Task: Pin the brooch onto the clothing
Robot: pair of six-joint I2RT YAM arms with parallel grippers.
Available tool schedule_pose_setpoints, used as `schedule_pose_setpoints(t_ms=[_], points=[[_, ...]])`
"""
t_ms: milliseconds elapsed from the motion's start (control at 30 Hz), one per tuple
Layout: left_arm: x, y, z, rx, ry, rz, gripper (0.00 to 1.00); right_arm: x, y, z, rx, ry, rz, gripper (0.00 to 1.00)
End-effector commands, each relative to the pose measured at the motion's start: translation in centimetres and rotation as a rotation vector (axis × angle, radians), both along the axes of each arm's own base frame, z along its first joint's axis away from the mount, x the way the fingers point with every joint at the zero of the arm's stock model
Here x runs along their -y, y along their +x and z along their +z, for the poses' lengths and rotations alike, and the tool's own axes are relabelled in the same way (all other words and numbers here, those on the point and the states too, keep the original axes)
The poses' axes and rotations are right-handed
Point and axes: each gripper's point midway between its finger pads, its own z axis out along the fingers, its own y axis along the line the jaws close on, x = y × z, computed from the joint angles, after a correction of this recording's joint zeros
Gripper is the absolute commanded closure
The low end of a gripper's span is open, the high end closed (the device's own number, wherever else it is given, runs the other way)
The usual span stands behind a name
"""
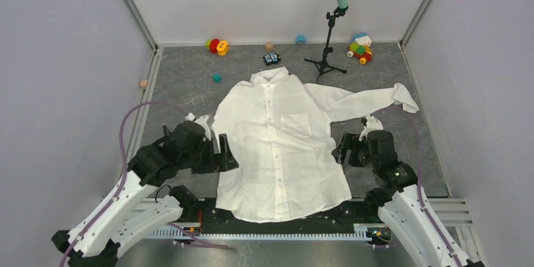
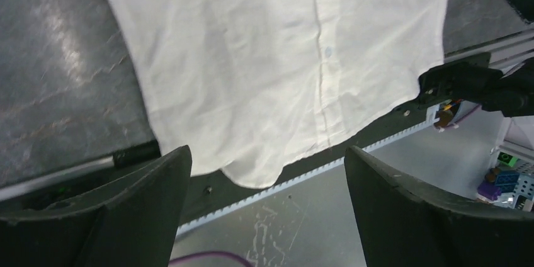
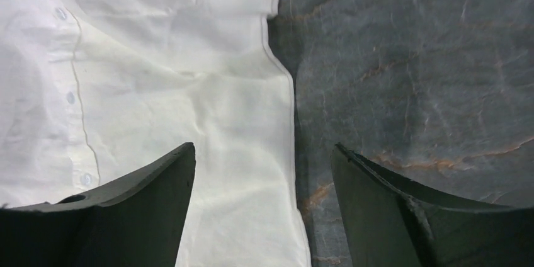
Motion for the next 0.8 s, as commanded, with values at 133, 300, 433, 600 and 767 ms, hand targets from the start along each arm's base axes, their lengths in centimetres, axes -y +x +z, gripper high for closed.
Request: schedule_pose_setpoints(t_ms=[133, 300, 433, 600, 767], points=[[9.7, 8.7, 3.6, 0.225, -0.212, -0.162, 0.02, -1.1, 7.4, 6.7, 0.225, -0.066, 0.056, 0.06], [13.0, 11.8, 0.9, 0.242, -0.243, -0.195, 0.0, -3.4, 10.9, 6.8, 0.284, -0.022, 0.13, 0.02], [12.7, 13.4, -4.1, 0.236, -0.119, -0.212, 0.0, -4.6, 13.9, 6.2, 0.311, -0.029, 0.17, 0.02], [11.8, 13.2, -7.9, 0.234, -0.102, -0.183, 0.0, -6.4, 16.7, 6.5, 0.374, 0.02, 0.206, 0.02], [11.2, 12.0, -10.2, 0.183, -0.104, -0.154, 0.0, -6.3, 19.3, 5.3, 0.371, -0.016, 0.185, 0.02]])
